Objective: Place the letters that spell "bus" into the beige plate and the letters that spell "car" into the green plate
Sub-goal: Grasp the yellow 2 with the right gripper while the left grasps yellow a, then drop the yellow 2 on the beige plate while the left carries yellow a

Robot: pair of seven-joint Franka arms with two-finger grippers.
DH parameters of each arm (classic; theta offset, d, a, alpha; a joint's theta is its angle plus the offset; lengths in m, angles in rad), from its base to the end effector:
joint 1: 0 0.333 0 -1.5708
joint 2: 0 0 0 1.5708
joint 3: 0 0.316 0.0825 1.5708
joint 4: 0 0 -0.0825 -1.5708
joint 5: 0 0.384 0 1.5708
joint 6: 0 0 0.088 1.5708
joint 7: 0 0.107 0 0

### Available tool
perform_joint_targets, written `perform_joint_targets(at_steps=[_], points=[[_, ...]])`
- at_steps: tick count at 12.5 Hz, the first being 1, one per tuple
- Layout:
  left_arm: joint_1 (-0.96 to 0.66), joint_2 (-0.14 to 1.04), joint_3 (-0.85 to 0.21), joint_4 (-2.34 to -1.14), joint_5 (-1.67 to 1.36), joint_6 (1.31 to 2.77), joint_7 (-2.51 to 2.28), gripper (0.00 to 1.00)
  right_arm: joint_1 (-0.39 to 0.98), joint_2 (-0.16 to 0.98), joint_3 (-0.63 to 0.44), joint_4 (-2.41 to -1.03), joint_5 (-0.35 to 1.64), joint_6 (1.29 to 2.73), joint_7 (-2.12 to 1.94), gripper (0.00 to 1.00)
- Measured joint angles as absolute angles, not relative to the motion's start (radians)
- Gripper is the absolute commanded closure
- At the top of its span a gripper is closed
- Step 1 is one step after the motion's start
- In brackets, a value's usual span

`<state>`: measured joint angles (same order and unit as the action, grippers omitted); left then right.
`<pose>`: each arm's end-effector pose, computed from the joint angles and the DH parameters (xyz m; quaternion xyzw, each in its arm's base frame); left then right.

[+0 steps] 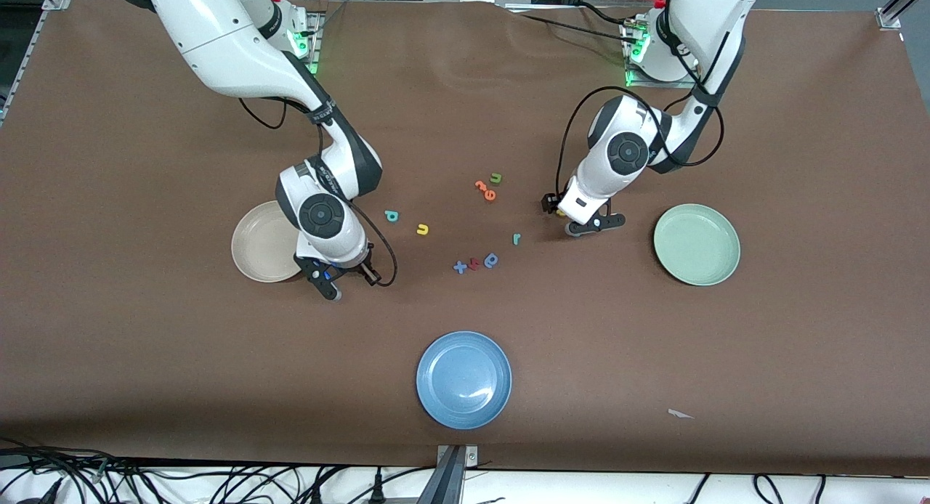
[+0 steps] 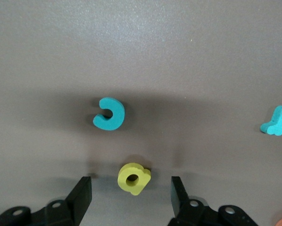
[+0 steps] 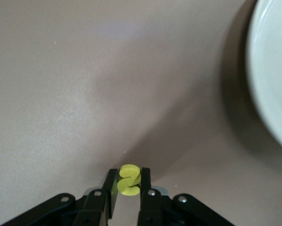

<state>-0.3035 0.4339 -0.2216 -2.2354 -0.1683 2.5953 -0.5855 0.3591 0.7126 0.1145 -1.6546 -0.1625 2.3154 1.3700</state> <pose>0.4643 -0.2700 0.1727 0.9893 0.1114 -0.0757 0.0562 0.6099 0.2998 0.1925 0.9188 -0.3936 0.0030 0.0303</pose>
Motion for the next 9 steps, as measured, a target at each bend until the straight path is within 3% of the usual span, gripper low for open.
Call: perform_joint_targets(at_steps=[3, 5, 9], points=[[-0.304, 0.452, -0.222, -2.232, -0.098, 2.61, -0.645, 0.27, 0.34, 0.65, 0.088, -1.637, -0.162, 2.165, 1.259, 0.95], [-0.306, 0.453, -0.222, -2.229, -0.077, 2.61, -0.672, 0.4, 0.327, 0.605, 0.064, -1.654, -0.162, 2.086, 1.202, 0.95], [-0.306, 0.453, -0.22, -2.221, -0.077, 2.61, -0.68, 0.61, 0.322, 0.525, -0.012, -1.783, -0.162, 2.103, 1.064, 0.93]])
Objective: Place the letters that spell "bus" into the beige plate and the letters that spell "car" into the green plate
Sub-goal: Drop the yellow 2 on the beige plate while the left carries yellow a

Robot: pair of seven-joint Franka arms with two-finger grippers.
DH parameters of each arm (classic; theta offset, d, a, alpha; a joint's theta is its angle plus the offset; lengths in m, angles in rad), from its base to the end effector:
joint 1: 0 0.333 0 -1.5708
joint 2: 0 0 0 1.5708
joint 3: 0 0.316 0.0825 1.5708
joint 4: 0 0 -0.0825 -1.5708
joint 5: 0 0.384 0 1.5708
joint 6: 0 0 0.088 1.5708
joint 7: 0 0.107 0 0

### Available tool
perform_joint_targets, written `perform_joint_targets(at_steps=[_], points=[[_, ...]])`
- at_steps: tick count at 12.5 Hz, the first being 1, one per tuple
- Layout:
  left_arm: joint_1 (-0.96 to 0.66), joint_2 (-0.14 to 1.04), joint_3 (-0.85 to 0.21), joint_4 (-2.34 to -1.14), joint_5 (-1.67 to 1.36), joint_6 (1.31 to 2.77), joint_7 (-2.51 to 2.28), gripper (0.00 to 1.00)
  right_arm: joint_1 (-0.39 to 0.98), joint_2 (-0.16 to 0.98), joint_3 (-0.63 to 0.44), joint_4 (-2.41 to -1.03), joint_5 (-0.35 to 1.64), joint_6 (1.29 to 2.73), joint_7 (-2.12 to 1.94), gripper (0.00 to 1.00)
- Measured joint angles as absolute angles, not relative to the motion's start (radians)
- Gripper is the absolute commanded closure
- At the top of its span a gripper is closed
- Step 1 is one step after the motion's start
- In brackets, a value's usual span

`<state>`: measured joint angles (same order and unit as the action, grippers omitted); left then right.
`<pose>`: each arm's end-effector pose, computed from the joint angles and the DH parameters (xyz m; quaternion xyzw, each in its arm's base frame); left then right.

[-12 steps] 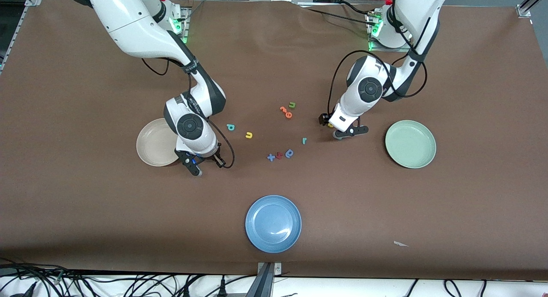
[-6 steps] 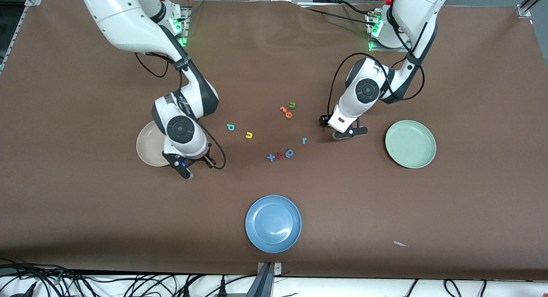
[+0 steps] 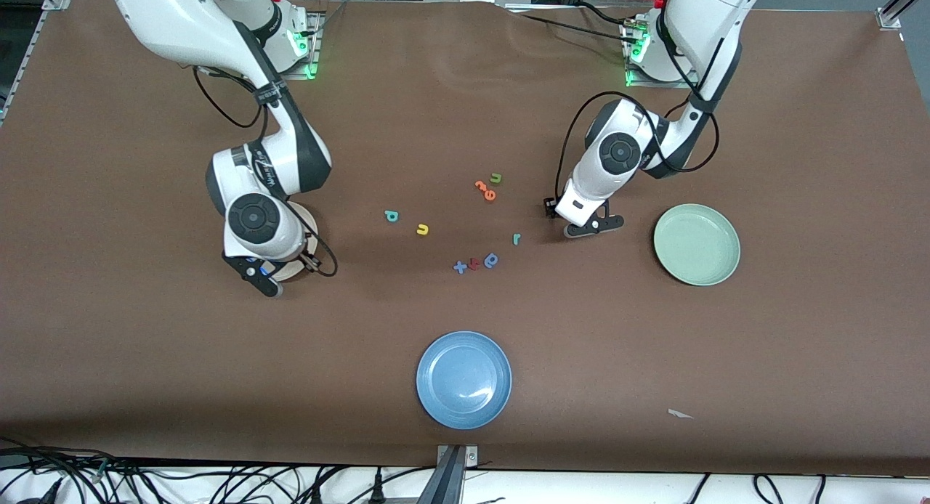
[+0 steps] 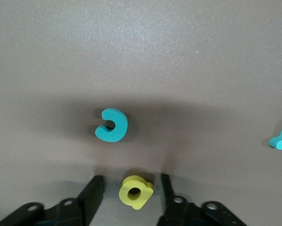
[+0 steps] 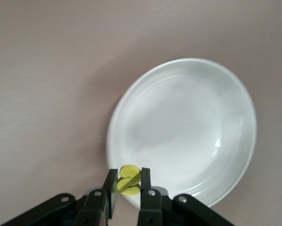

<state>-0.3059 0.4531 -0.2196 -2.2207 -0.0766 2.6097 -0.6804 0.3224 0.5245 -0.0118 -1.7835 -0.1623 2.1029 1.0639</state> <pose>0.4676 -0.2739 0.1687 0.9902 0.1199 -0.0609 0.0388 0.6061 0.1870 0.2460 0.9396 -0.3194 -0.0356 0.1176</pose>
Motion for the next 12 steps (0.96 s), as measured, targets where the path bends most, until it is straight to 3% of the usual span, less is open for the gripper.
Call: perform_joint_targets(at_steps=[1, 3, 4, 5, 9, 12], points=[[-0.306, 0.453, -0.219, -2.218, -0.077, 2.61, -0.68, 0.67, 0.32, 0.506, -0.026, -1.838, -0.162, 2.148, 1.04, 0.9], [-0.306, 0.453, -0.219, -2.212, -0.077, 2.61, -0.681, 0.78, 0.318, 0.475, -0.046, -1.95, -0.162, 2.24, 1.008, 0.63], [-0.306, 0.454, -0.219, -2.207, -0.077, 2.61, -0.681, 0.85, 0.317, 0.465, -0.056, -1.982, -0.162, 2.258, 0.996, 0.17], [-0.306, 0.455, -0.219, -2.204, -0.077, 2.611, -0.682, 0.89, 0.317, 0.457, -0.063, -1.999, -0.162, 2.266, 0.991, 0.0], [-0.296, 0.437, -0.209, -2.167, -0.076, 2.609, -0.684, 0.89, 0.319, 0.42, -0.058, -2.005, -0.135, 2.237, 0.988, 0.0], [-0.196, 0.347, -0.202, -2.127, 0.029, 2.482, -0.684, 0.89, 0.322, 0.385, 0.007, -1.995, -0.029, 2.199, 1.056, 0.0]])
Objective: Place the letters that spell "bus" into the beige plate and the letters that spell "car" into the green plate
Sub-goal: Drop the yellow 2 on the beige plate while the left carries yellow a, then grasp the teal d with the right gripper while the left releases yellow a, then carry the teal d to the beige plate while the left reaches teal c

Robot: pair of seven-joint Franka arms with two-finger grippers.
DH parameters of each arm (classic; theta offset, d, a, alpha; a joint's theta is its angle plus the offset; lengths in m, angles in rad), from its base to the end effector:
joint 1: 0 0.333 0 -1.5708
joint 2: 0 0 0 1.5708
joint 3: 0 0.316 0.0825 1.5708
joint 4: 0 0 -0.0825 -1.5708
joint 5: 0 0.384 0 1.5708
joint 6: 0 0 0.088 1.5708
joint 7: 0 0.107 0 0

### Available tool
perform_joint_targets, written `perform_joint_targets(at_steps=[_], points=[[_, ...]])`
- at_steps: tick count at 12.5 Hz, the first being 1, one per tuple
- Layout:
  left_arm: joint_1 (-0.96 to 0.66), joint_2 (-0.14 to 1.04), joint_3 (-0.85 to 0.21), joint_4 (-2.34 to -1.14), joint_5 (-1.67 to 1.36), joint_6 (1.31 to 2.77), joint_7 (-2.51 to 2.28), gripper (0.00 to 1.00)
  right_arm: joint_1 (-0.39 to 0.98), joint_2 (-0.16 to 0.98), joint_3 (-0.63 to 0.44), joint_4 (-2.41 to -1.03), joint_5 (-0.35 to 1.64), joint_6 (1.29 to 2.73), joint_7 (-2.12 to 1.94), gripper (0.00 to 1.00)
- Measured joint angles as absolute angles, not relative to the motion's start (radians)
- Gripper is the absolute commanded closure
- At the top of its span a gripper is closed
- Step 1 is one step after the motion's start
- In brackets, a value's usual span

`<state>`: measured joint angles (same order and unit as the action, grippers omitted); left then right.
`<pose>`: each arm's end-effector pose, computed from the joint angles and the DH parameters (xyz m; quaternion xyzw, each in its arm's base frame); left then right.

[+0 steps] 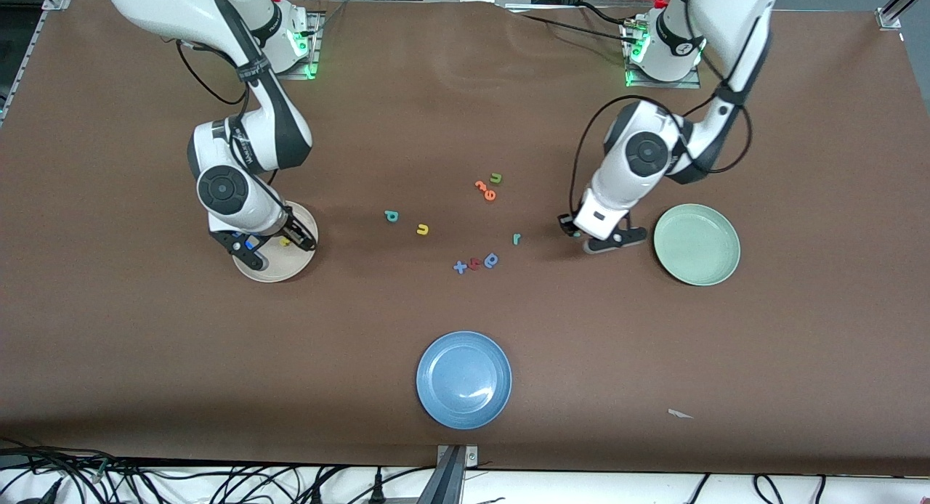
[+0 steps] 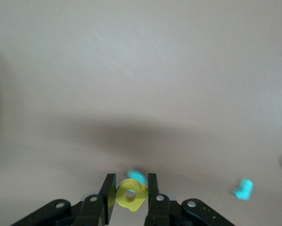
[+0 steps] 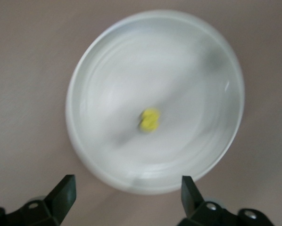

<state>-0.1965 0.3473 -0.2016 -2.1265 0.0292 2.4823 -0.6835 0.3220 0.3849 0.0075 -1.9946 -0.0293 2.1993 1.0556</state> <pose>0.5324 -0.2229 0.2493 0.9902 0.1369 -0.0060 0.0256 0.5561 0.1890 0.2531 0.9343 -0.3448 -0.0631 0.0648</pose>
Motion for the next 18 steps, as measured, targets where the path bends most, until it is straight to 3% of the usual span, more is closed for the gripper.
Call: perform_joint_targets(at_steps=[2, 5, 7, 8, 9, 10, 12, 15, 18], points=[[-0.095, 0.304, -0.2, -2.106, 0.137, 2.388, -0.648, 0.88, 0.337, 0.383, 0.08, -1.993, -0.025, 2.215, 1.198, 0.01], [0.067, 0.3, -0.197, -2.104, 0.157, 2.37, -0.425, 0.86, 0.428, 0.411, 0.119, -1.995, -0.022, 2.316, 1.461, 0.04], [0.152, 0.315, -0.197, -2.104, 0.157, 2.368, -0.29, 0.75, 0.503, 0.456, 0.119, -1.995, -0.037, 2.392, 1.643, 0.11], [0.177, 0.33, -0.197, -2.104, 0.157, 2.368, -0.252, 0.51, 0.523, 0.477, 0.119, -1.995, -0.045, 2.42, 1.702, 0.14], [0.187, 0.348, -0.197, -2.104, 0.157, 2.368, -0.237, 0.1, 0.533, 0.498, 0.119, -1.995, -0.05, 2.447, 1.741, 0.21], [0.187, 0.366, -0.199, -2.103, 0.157, 2.368, -0.233, 0.0, 0.539, 0.517, 0.117, -1.994, -0.052, 2.469, 1.761, 0.23], [0.185, 0.383, -0.207, -2.101, 0.157, 2.369, -0.233, 0.0, 0.543, 0.537, 0.105, -1.994, -0.064, 2.484, 1.773, 0.27], [0.183, 0.383, -0.223, -2.089, 0.157, 2.369, -0.248, 0.0, 0.543, 0.542, 0.084, -1.994, -0.097, 2.485, 1.773, 0.5], [0.18, 0.383, -0.314, -2.075, 0.157, 2.369, -0.435, 0.0, 0.546, 0.547, 0.08, -1.994, -0.1, 2.485, 1.773, 0.5]])
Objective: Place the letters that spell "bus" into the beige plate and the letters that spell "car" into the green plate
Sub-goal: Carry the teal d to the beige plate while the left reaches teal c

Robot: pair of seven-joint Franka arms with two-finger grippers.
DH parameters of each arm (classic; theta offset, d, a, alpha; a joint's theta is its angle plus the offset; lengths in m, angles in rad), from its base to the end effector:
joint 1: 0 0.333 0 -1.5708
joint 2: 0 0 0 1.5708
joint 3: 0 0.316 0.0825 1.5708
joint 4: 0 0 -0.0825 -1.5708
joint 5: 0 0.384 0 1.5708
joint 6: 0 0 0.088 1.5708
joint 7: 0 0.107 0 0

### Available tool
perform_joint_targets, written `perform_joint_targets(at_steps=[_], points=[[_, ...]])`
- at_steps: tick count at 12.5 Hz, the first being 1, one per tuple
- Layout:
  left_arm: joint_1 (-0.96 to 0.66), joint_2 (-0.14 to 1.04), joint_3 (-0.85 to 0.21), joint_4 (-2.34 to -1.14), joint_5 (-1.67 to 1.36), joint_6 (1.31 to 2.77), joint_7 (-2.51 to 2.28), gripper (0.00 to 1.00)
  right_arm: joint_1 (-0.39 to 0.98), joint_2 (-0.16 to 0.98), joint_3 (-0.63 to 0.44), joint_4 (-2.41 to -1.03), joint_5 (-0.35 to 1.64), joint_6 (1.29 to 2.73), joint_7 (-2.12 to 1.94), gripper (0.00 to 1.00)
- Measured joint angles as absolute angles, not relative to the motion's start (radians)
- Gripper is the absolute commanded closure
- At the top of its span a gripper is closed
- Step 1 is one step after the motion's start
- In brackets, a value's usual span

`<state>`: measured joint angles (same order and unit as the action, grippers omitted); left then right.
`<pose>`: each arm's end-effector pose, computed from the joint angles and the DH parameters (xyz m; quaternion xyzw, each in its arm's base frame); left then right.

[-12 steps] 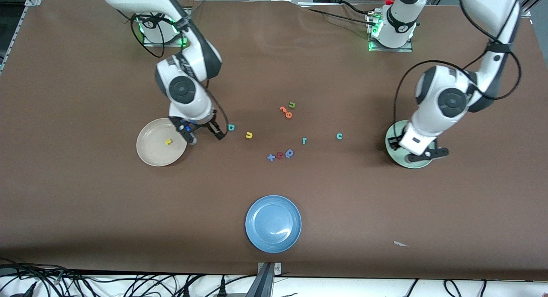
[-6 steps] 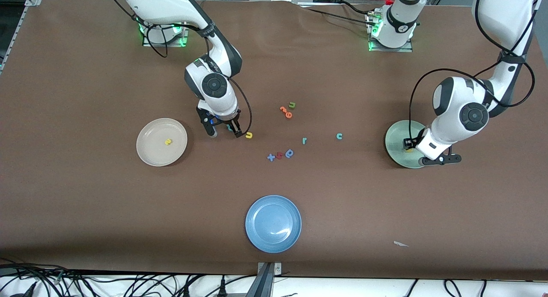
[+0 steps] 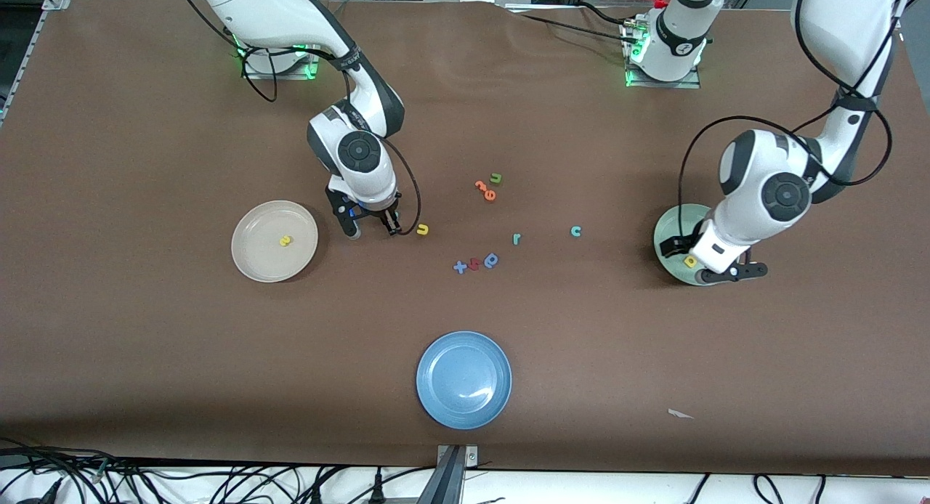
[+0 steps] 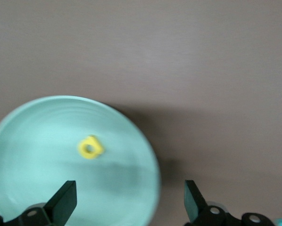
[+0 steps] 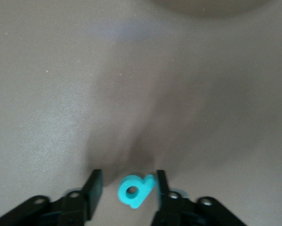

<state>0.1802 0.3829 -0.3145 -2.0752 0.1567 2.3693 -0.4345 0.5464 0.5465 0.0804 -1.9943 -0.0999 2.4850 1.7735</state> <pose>0.5763 -0.0737 0.2457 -0.9944 -0.1006 0.0325 0.0037 0.4876 0.3530 0.1792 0.8583 -0.5124 -0.0017 0.0276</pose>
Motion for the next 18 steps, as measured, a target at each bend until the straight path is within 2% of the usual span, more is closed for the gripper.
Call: perform_joint_targets(at_steps=[4, 5, 6, 7, 9, 12, 15, 18], points=[[0.135, 0.392, -0.436, -2.069, 0.157, 2.369, -0.734, 0.02, 0.568, 0.552, 0.081, -1.994, -0.1, 2.485, 1.796, 0.5], [0.102, 0.399, -0.438, -2.068, 0.157, 2.371, -0.785, 0.04, 0.573, 0.552, 0.08, -1.994, -0.1, 2.485, 1.799, 0.58], [0.07, 0.412, -0.438, -2.068, 0.157, 2.379, -0.828, 0.07, 0.575, 0.552, 0.08, -1.994, -0.1, 2.485, 1.8, 0.77], [0.043, 0.431, -0.438, -2.068, 0.157, 2.4, -0.867, 0.11, 0.576, 0.552, 0.08, -1.993, -0.101, 2.486, 1.801, 0.83], [0.012, 0.476, -0.437, -2.067, 0.157, 2.438, -0.907, 0.18, 0.576, 0.551, 0.079, -1.992, -0.102, 2.486, 1.801, 0.83], [0.005, 0.523, -0.435, -2.064, 0.157, 2.455, -0.922, 0.21, 0.576, 0.55, 0.073, -1.987, -0.12, 2.465, 1.8, 0.83], [0.002, 0.546, -0.435, -2.061, 0.157, 2.457, -0.922, 0.25, 0.576, 0.528, 0.037, -1.945, -0.145, 2.348, 1.744, 0.83], [-0.009, 0.559, -0.434, -2.061, 0.16, 2.465, -0.933, 0.29, 0.576, 0.467, -0.045, -1.92, -0.147, 2.206, 1.549, 0.83]])
